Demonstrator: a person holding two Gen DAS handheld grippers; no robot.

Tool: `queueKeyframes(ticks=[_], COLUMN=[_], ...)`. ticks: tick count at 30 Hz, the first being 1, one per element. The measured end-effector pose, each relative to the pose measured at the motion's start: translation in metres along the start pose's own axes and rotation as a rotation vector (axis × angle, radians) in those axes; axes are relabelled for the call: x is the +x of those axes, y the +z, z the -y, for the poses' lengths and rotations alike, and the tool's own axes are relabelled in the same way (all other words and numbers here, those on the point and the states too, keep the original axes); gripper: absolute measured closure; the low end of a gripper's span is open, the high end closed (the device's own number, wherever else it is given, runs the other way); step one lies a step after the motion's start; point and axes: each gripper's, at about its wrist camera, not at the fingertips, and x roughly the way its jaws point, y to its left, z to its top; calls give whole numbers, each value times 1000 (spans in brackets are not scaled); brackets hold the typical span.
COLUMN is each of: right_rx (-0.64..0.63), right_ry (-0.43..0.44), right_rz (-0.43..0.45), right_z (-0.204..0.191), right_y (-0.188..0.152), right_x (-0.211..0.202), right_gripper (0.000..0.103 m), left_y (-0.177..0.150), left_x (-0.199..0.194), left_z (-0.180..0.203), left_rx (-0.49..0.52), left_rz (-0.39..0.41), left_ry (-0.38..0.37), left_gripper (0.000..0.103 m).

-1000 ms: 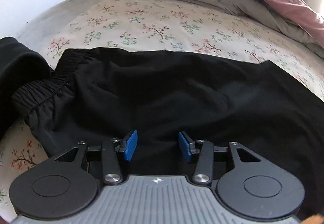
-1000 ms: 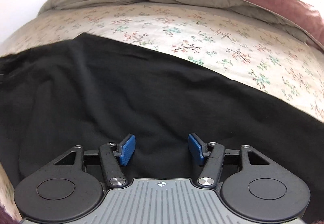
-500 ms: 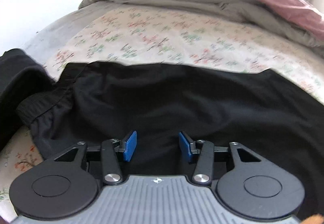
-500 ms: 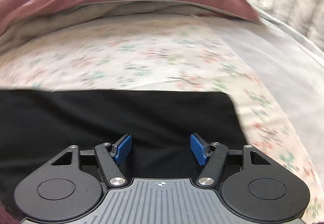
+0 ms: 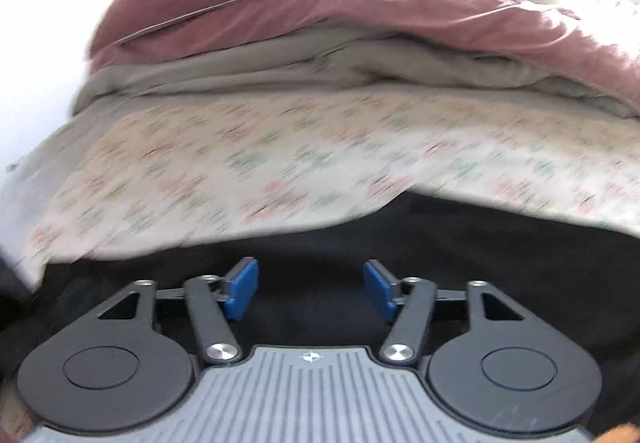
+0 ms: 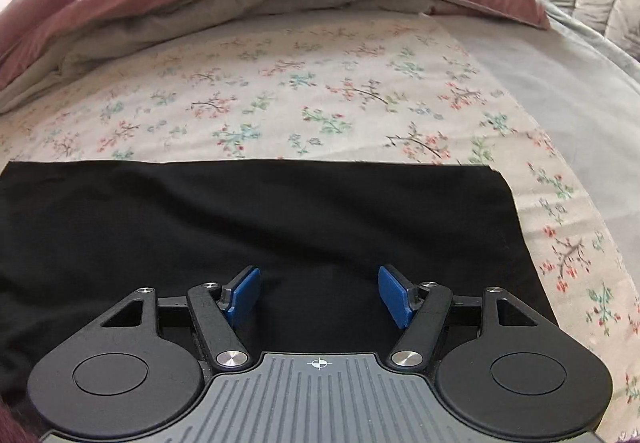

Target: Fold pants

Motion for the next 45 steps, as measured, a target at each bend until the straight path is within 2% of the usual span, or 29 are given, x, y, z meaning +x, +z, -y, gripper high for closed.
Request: queueKeyframes(ticks=[4,9,11,13,14,15,21,25,29,31,33,34,37,39,41,45], right_rx=[10,-19,-32,-50,-58,-65,-80,-86,-70,-37,-22,-30,-65,-66,-67,-108], right_ry=[24,42,53,63,65,66,44,28,-14,-52,-86,-81,-37,-5,13,-5], right_rz=[6,0,-6,-13,-20,-29,-24,5,20,12,6,21,54,48,15,-59], right_z=[-4,-11,-13,-16,-18,-20,-27,-29,-25,-21,-20,-22,-29,-33,-35,-35], right_y=[4,4,5,5,4,4,5,6,8,11,13,12,10,6,0,-13], right_x=[-1,-2,-2,-1,1,4,16,19,23,22,16,10,-11,-22,-26,-22], right_gripper=[37,37,37,37,37,37,37,37,37,37,37,37,36,36,36,36], left_y=[33,45,45,40,39,39,43,49,32,30,33,35,29,14,-7,-58], left_x=[37,91,110,123,123,121,113,113,120,114,104,100,70,44,23,-6], left_z=[30,58,65,68,67,67,62,50,60,67,60,55,44,41,40,43], left_rx=[77,146,156,134,105,95,86,-25,-70,-52,-101,-127,-162,-143,-117,-52], left_rz=[-17,-94,-141,-167,-144,-125,-67,-22,-6,21,33,38,47,51,25,-24], left_ry=[-121,-173,-151,-122,-142,-127,-116,-106,-53,-24,-38,-40,-24,-35,-62,-98], left_gripper=[4,4,5,16,44,69,71,72,69,63,50,47,30,21,20,19])
